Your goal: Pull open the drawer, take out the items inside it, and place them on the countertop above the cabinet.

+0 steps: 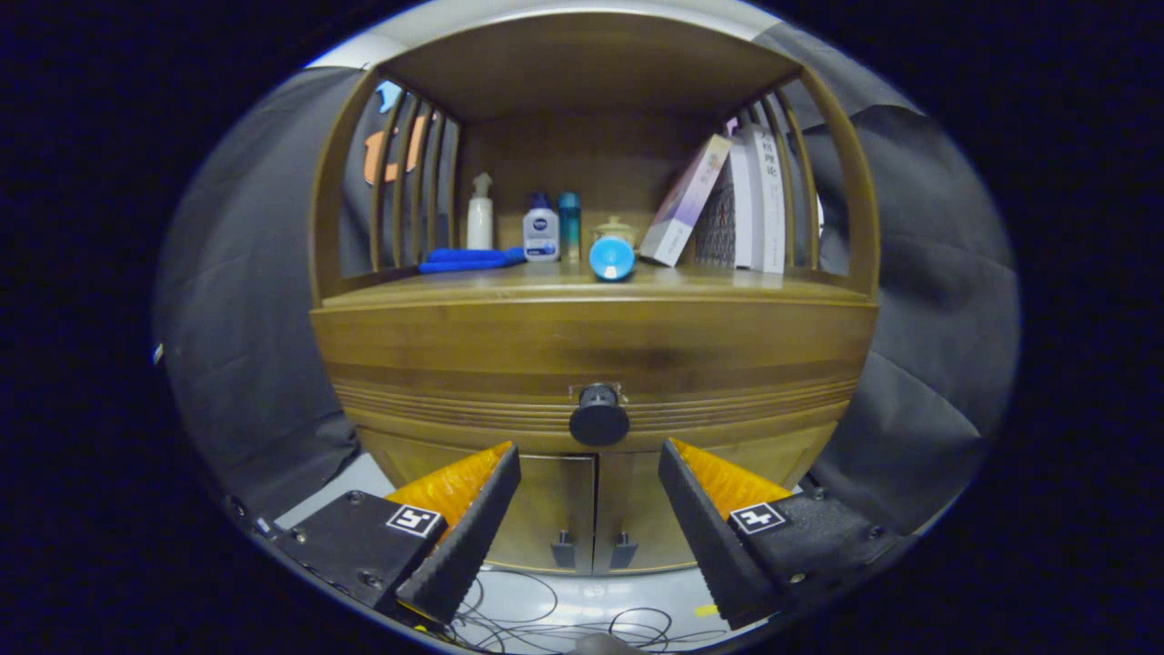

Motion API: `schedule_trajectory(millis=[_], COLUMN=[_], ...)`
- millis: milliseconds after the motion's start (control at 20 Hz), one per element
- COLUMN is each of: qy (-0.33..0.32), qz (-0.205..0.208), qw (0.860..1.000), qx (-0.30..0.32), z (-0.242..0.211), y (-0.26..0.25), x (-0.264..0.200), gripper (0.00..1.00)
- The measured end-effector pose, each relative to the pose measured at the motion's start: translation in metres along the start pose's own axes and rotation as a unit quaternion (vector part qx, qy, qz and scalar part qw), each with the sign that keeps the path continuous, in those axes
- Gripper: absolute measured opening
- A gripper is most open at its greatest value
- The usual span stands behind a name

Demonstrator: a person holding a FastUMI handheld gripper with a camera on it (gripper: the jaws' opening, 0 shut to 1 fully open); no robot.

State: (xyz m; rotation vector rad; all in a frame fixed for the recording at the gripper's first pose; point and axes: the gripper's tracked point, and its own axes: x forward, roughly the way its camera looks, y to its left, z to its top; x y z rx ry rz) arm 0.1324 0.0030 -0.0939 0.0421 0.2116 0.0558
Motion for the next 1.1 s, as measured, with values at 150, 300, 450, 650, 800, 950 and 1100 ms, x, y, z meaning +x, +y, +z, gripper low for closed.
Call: schedule_trajectory(millis=[150, 300, 450, 650, 800, 950, 1100], qy=[-0.045, -0.092, -0.098, -0.121, -0.132, -0.135, -0.129], qz=[0.005, 0.003, 0.005, -0.018, -0.014, -0.008, -0.012], qw=[0.999, 0.995, 0.994, 0.992, 0.991, 0.991, 0.992], qx=[0.024, 0.037, 0.05, 0.036, 0.031, 0.023, 0.002], z=[0.024, 0.057, 0.069, 0.078, 0.085, 0.087, 0.082], y=[-0.007, -0.019, -0.026, -0.048, -0.046, -0.038, -0.034], x=[-0.066, -0.118, -0.16, -0.194, -0.214, -0.223, -0.226], gripper=[1.0, 1.0, 0.99, 0.99, 0.99, 0.99, 0.99])
